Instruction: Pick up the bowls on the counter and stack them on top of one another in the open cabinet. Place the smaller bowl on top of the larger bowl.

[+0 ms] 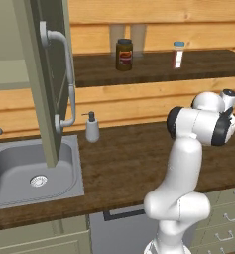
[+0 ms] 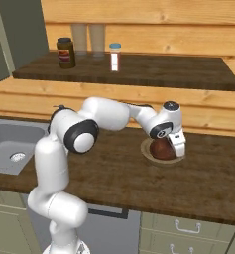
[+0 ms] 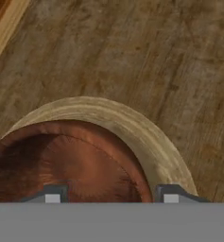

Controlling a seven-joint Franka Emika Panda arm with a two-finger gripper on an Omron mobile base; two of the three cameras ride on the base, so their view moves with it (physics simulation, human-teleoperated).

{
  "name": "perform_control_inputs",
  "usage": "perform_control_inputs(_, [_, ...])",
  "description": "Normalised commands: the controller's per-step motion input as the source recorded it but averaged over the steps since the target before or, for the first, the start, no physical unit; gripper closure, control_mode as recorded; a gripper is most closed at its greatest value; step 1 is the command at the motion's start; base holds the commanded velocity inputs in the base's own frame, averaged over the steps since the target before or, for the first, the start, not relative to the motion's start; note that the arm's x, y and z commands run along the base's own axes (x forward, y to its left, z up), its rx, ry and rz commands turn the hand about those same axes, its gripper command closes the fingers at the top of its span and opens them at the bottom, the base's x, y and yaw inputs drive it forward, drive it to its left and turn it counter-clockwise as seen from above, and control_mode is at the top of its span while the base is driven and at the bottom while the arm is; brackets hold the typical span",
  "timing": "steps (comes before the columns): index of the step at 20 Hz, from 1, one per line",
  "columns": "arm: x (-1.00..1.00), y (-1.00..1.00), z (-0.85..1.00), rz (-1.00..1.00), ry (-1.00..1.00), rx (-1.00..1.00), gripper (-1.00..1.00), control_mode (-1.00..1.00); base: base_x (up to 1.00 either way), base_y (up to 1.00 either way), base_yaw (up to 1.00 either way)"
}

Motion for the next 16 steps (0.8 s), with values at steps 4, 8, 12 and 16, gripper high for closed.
perform_control_inputs(4, [-0.08,-0.19,0.41,0.01,0.03,0.0,-1.0,-1.0,0.0,0.0,0.0])
perform_control_inputs(8, [-0.33,-0.38,-0.32,0.15,0.08,-0.03,-1.0,-1.0,0.0,0.0,0.0])
perform_control_inputs(12, [-0.12,-0.03,-0.32,0.13,0.0,-0.02,-1.0,-1.0,0.0,0.0,0.0])
perform_control_inputs(16, [-0.13,0.09,-0.3,0.12,0.02,0.0,-1.0,-1.0,0.0,0.0,0.0])
